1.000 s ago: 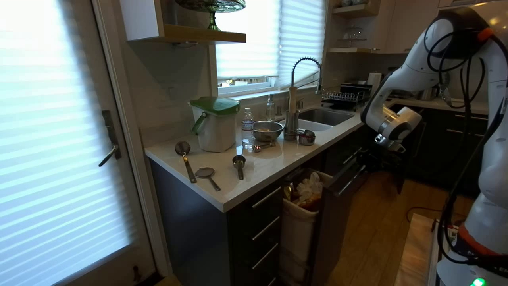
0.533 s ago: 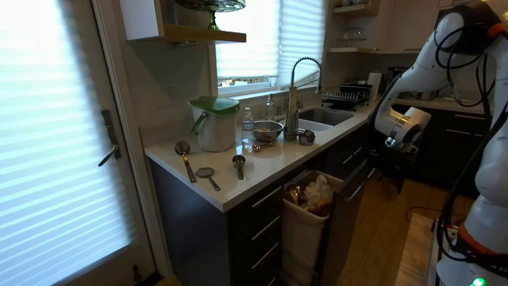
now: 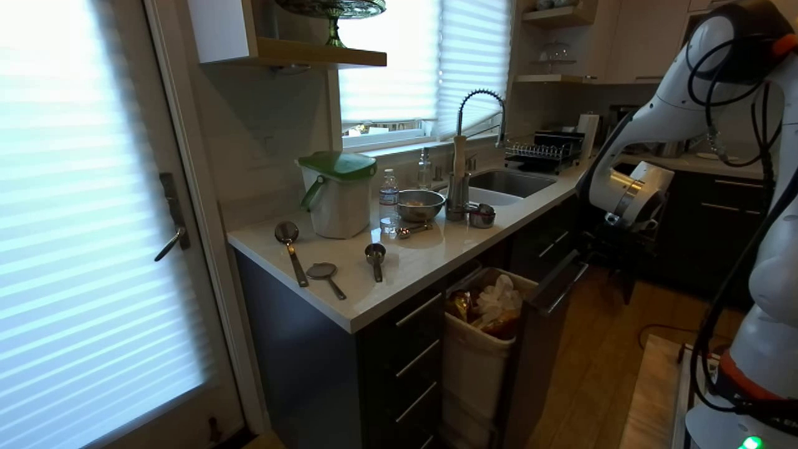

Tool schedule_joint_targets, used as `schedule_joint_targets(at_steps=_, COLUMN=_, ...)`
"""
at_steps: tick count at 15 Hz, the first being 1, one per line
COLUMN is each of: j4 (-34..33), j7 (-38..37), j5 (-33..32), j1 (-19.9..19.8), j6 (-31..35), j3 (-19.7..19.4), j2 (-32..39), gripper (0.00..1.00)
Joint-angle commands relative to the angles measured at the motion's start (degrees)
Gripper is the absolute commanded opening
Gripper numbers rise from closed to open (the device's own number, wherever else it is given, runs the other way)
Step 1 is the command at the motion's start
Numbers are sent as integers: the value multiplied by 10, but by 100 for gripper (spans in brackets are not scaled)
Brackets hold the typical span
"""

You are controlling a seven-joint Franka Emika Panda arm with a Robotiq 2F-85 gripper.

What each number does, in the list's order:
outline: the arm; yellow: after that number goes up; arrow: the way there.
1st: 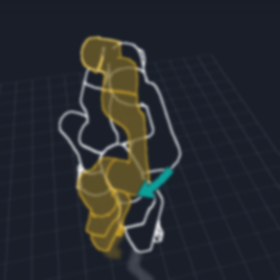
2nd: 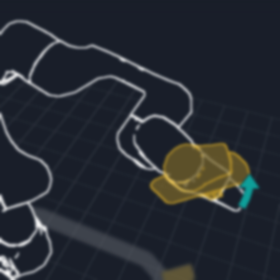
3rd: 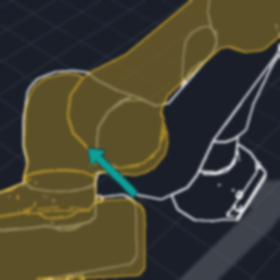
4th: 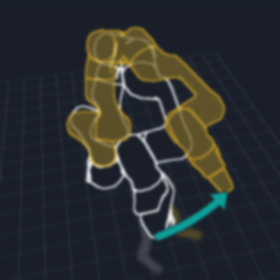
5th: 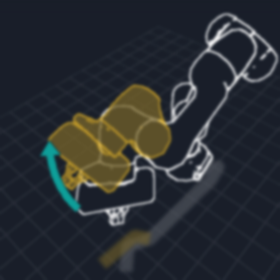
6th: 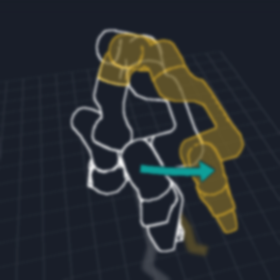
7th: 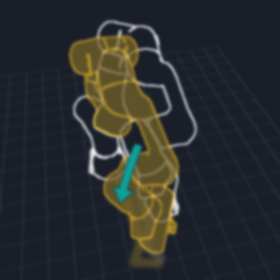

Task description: Open the bin compartment

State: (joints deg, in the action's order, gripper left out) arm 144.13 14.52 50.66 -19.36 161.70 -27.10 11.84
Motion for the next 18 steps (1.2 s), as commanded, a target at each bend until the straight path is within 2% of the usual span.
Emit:
schedule_joint_targets(at_steps=1, j4=19, j7=-35, j5=-44, j1=16, j6=22, j3=-20, j2=-44, gripper=100)
schedule_joint_targets(at_steps=5, j4=22, j7=-48, j5=-75, j1=17, j6=16, j3=-26, j2=-85, gripper=100)
schedule_joint_targets(at_steps=10, j4=39, j7=-40, j5=-115, j1=30, j6=83, j3=-9, j2=-140, gripper=100)
schedule_joint_targets(at_steps=13, j4=53, j7=-5, j5=-141, j1=43, j6=144, j3=12, j2=-155, gripper=100)
schedule_joint_targets(at_steps=18, j4=75, j7=53, j5=-214, j1=55, j6=189, j3=45, j2=-167, gripper=100)
